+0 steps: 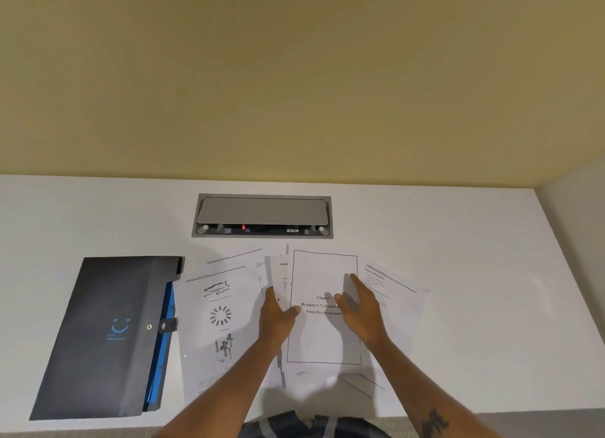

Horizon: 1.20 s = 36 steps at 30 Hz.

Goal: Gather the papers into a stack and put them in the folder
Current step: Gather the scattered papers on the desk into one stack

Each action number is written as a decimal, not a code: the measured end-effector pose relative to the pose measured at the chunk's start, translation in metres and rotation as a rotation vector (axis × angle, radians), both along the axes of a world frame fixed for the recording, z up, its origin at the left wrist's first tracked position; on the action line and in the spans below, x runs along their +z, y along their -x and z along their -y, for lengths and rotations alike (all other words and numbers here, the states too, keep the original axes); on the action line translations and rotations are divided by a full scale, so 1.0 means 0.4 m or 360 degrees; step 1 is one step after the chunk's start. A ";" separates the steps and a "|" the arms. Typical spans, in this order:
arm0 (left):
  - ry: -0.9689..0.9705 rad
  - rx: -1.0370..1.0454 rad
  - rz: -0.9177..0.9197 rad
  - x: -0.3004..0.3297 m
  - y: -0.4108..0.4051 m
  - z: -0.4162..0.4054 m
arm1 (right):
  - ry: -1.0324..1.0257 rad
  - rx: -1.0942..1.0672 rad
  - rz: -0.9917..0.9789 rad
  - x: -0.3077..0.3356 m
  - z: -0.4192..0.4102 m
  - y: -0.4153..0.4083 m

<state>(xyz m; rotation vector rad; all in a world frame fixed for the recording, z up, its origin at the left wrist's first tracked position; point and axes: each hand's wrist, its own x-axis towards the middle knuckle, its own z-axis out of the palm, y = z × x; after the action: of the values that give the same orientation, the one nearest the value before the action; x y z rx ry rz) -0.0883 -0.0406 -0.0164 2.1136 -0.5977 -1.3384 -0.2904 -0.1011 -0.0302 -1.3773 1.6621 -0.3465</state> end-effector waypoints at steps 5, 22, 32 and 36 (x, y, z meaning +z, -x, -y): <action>-0.0021 0.0005 -0.0015 -0.009 0.022 0.002 | -0.0049 -0.0035 0.0148 -0.001 -0.022 0.005; 0.0064 0.0447 0.0015 0.063 -0.087 -0.112 | 0.0056 0.0410 -0.1125 -0.043 0.018 0.351; 0.0190 0.0485 -0.0230 0.105 -0.117 -0.199 | 0.0190 0.0185 -0.0793 -0.016 -0.035 0.307; 0.0238 0.0491 -0.0316 0.137 -0.117 -0.208 | 0.0089 -0.0201 -0.0441 0.015 -0.065 0.276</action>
<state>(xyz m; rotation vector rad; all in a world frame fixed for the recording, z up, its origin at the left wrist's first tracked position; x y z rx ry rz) -0.0414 0.0428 0.0384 1.8371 -0.2669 -1.2652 -0.4006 -0.0750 -0.0241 -1.4145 1.9857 -0.2854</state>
